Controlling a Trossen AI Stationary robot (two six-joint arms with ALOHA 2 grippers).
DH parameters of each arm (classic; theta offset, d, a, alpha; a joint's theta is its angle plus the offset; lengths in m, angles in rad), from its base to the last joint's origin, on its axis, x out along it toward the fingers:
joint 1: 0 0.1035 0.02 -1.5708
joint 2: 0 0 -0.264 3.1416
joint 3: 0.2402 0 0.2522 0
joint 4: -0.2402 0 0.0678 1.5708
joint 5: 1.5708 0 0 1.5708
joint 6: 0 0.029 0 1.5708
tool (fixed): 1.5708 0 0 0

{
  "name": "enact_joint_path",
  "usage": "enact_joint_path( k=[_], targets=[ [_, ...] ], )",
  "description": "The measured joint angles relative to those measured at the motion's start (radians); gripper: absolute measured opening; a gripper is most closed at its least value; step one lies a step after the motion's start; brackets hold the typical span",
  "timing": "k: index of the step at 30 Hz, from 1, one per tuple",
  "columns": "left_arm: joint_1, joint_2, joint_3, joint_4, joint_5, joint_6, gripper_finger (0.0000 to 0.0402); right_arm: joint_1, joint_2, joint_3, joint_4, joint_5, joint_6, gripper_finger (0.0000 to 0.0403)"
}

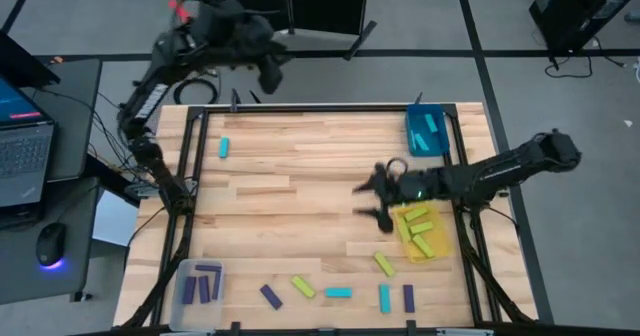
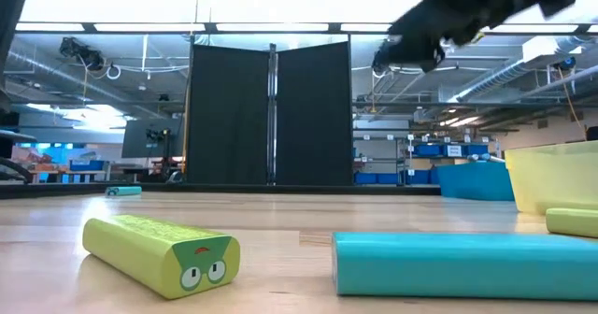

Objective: Sort blocks
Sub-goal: Put the blue block into the blue bin

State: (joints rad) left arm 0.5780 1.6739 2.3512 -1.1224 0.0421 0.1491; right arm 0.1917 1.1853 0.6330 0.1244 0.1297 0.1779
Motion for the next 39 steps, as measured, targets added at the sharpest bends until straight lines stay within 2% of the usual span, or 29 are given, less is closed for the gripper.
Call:
enact_joint_path(
  k=[5,10,15,25,35,39],
  targets=[
    [-0.026,-0.060,0.000,-0.042,-0.005,-0.022,0.0140,0.185,0.166,0.171,-0.128,0.040,0.033,0.0296],
    [-0.082,-0.088,0.000,-0.077,-0.007,-0.035,0.0140,0.289,0.378,0.335,-0.240,0.073,0.089,0.0308],
    [-0.150,-0.102,0.000,-0.101,-0.049,-0.056,0.0140,0.342,0.576,0.501,-0.319,0.079,0.179,0.0312],
    [-0.272,-0.168,0.000,-0.151,-0.153,-0.100,0.0140,0.442,0.862,0.796,-0.513,0.138,0.345,0.0312],
    [-0.426,-0.224,0.000,-0.202,-0.272,-0.134,0.0140,0.463,1.036,0.961,-0.706,0.157,0.485,0.0310],
    [-0.485,-0.225,0.000,-0.221,-0.321,-0.150,0.0140,0.463,1.062,0.981,-0.727,0.146,0.526,0.0282]
  ],
)
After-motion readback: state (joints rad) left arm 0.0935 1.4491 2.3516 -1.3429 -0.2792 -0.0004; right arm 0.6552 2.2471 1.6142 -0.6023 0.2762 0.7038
